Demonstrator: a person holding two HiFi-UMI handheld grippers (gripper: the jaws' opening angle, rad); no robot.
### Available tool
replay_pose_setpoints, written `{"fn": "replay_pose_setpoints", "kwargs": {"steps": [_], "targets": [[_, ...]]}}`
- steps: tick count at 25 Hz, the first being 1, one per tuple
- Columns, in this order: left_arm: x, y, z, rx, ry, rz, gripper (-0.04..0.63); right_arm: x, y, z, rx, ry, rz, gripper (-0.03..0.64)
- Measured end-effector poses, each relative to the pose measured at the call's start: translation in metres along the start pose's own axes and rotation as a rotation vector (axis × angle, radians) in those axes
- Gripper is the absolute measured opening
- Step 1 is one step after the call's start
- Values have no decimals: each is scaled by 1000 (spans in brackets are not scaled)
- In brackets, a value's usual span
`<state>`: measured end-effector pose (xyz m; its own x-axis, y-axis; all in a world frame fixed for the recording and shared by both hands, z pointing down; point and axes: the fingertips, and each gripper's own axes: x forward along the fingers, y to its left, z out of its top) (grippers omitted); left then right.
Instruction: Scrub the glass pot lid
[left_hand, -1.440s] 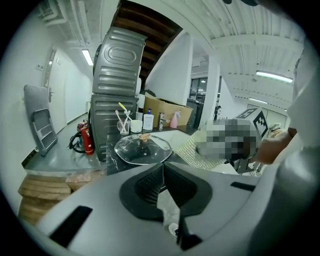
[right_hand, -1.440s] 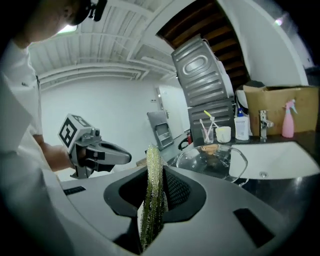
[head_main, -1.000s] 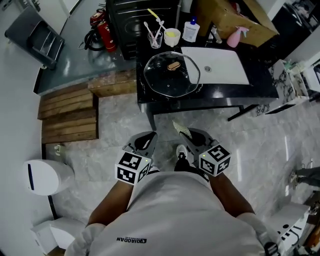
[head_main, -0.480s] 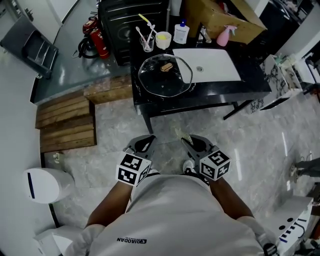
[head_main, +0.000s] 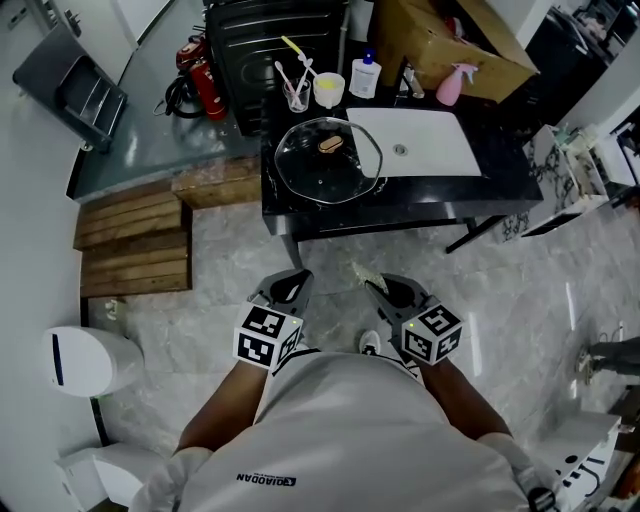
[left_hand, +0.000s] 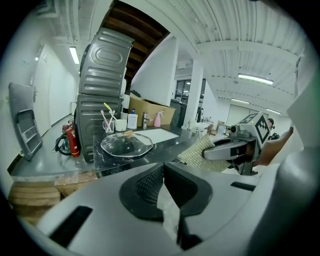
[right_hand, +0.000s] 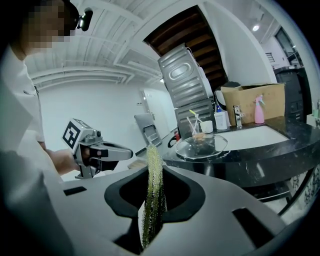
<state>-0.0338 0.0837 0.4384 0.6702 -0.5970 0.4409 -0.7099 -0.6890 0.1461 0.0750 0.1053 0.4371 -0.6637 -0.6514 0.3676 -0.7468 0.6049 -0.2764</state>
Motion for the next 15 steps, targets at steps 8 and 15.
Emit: {"fn": "replay_pose_setpoints", "kwargs": {"steps": [8, 15], "targets": [[9, -10, 9, 7, 8, 17, 18, -9, -12, 8, -2, -14, 19, 84], [10, -14, 8, 8, 11, 36, 18, -11, -19, 14, 0, -38, 25, 84]]}}
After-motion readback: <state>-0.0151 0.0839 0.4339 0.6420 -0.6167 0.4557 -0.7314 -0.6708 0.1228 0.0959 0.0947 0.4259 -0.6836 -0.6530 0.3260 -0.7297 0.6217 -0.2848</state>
